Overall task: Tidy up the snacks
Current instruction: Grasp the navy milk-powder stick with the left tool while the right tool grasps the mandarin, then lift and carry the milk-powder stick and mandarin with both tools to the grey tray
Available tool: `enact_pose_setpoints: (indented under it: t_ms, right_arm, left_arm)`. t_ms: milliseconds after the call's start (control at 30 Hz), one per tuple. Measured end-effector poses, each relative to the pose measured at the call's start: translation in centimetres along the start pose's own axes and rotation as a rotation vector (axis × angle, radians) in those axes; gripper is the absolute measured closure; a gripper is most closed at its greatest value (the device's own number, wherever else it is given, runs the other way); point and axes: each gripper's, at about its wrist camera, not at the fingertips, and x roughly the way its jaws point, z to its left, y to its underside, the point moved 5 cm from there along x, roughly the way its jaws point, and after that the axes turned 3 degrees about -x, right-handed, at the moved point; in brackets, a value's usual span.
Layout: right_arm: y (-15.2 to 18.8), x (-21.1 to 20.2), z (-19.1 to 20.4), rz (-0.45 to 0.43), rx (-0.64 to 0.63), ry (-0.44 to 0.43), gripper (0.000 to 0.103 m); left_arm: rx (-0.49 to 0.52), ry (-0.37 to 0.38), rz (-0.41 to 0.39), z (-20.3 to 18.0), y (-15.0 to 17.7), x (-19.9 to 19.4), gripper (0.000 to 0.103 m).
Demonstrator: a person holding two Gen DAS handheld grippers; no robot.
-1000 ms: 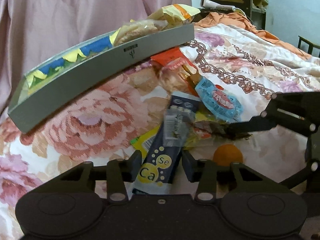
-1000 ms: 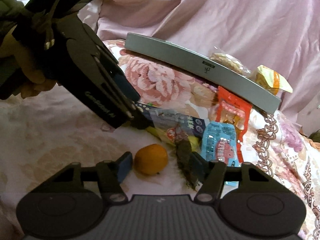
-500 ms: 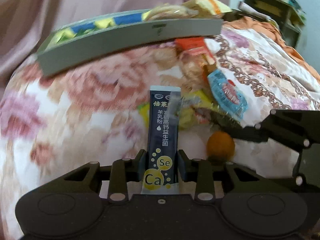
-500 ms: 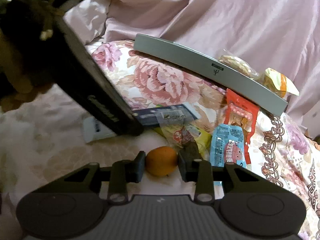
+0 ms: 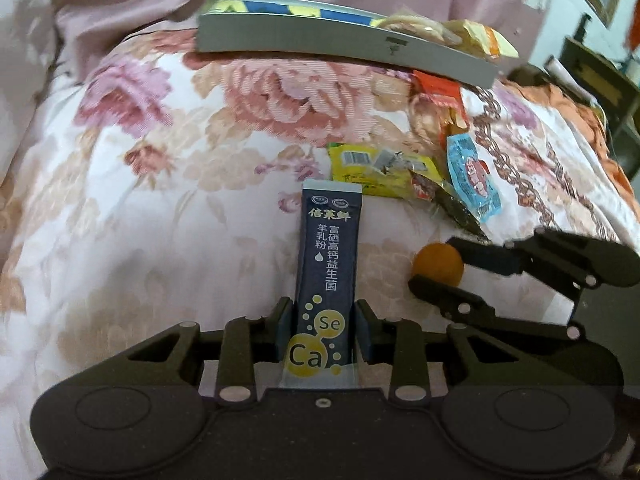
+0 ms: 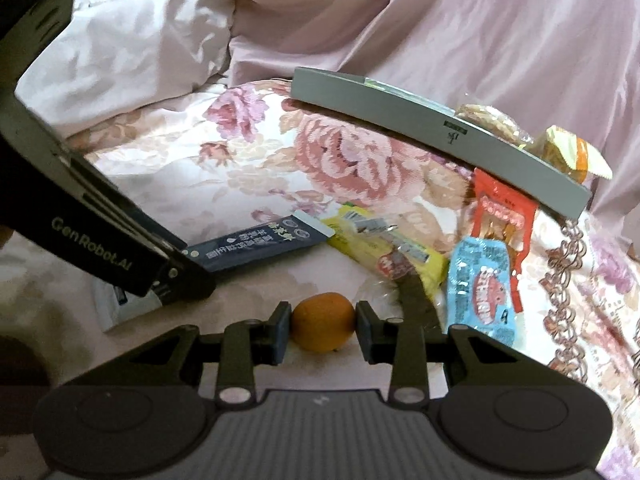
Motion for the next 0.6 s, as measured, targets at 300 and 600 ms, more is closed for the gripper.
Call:
enact_pose_setpoints:
  t_ms: [300, 600]
  right_arm:
    - [0.9, -0.8, 0.6, 0.013, 0.051, -0.022, 0.064]
    - [1.2, -0.2, 0.6, -0.004, 0.068, -0.008, 0.062]
  left_arm:
    - [0.019, -0.001, -0.060, -0.6, 0.8, 0.4, 0.060]
    - [0.074, -0.002, -0.077, -0.9, 0.6, 0.9, 0.060]
